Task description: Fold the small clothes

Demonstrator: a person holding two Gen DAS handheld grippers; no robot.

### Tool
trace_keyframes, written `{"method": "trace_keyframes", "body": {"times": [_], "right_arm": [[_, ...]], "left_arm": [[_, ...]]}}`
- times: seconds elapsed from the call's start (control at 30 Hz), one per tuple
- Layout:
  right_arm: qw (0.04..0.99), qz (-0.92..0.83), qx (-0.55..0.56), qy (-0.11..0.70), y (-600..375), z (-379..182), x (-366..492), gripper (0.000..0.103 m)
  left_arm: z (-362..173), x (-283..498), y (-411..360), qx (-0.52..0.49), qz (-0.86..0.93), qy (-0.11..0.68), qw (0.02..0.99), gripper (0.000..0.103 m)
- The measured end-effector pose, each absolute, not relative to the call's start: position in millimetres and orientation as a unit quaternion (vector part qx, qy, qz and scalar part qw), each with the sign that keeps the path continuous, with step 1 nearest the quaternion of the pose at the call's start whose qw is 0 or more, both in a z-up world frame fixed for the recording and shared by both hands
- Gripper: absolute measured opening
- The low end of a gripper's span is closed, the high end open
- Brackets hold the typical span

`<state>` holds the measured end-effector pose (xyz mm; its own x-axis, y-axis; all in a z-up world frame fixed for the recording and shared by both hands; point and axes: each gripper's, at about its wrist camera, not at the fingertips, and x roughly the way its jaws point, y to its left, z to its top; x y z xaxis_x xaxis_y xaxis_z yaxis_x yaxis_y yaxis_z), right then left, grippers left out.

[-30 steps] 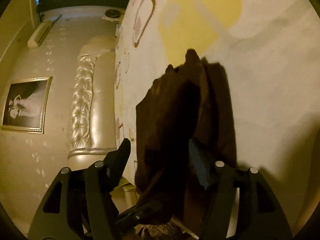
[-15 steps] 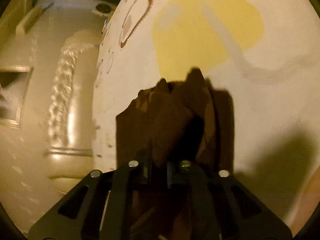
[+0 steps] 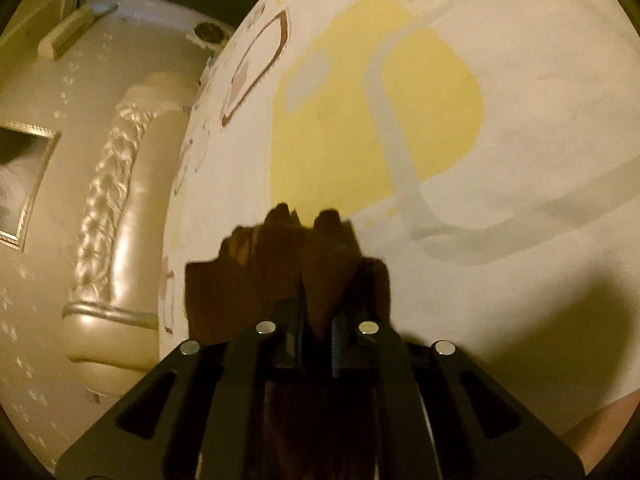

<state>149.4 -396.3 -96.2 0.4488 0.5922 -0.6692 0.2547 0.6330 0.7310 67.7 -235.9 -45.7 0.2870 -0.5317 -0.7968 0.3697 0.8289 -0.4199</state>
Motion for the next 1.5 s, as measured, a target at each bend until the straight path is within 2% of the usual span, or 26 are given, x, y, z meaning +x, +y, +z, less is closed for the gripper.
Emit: {"method": "trace_keyframes", "body": {"times": [0.13,0.23,0.27,0.3,0.63,0.77,1.0,1.1,1.17,1.27,1.33,1.43,1.5], "right_arm": [[0.749,0.111,0.415,0.505,-400.3,-91.4,136.7,0.019],[0.76,0.091,0.404,0.501,-406.2,-81.4,119.5,0.038],[0.765,0.08,0.398,0.5,-407.9,-78.7,112.4,0.048],[0.767,0.076,0.397,0.498,-409.7,-76.5,104.8,0.05],[0.747,0.073,0.444,0.49,-411.2,-78.0,31.3,0.059],[0.734,0.075,0.461,0.493,-407.5,-82.4,9.5,0.063],[0.716,0.083,0.478,0.502,-389.9,-82.7,-18.1,0.064],[0.709,0.092,0.483,0.506,-381.7,-87.0,-27.3,0.064],[0.712,0.097,0.479,0.504,-377.2,-90.1,-32.6,0.064],[0.715,0.097,0.479,0.5,-373.8,-88.9,-36.5,0.064],[0.712,0.098,0.482,0.501,-371.4,-88.5,-37.1,0.064],[0.713,0.098,0.48,0.501,-371.3,-89.3,-36.8,0.065],[0.712,0.098,0.483,0.501,-370.4,-89.9,-36.6,0.065]], "left_arm": [[-43.3,60.3,-240.4,-0.064,-0.285,0.52,0.803,0.05],[-43.2,55.8,-242.5,-0.049,-0.286,0.513,0.808,0.053],[-42.7,53.8,-244.1,-0.044,-0.285,0.512,0.809,0.054],[-42.3,51.8,-244.2,-0.041,-0.286,0.51,0.81,0.054],[-34.9,23.5,-241.2,-0.013,-0.303,0.491,0.817,0.055],[-37.1,8.2,-228.4,0.0,-0.309,0.49,0.815,0.06],[-33.2,-12.1,-156.6,-0.039,-0.298,0.455,0.838,0.06],[-42.0,-0.3,-105.9,-0.108,-0.275,0.46,0.837,0.06],[-56.4,19.3,-72.4,-0.191,-0.27,0.491,0.806,0.061],[-75.4,40.3,-47.1,-0.304,-0.286,0.527,0.741,0.064],[-79.9,44.6,-39.1,-0.339,-0.283,0.523,0.729,0.064],[-74.7,35.9,-43.2,-0.315,-0.279,0.506,0.753,0.064],[-65.9,27.9,-58.2,-0.241,-0.27,0.493,0.791,0.064]]}}
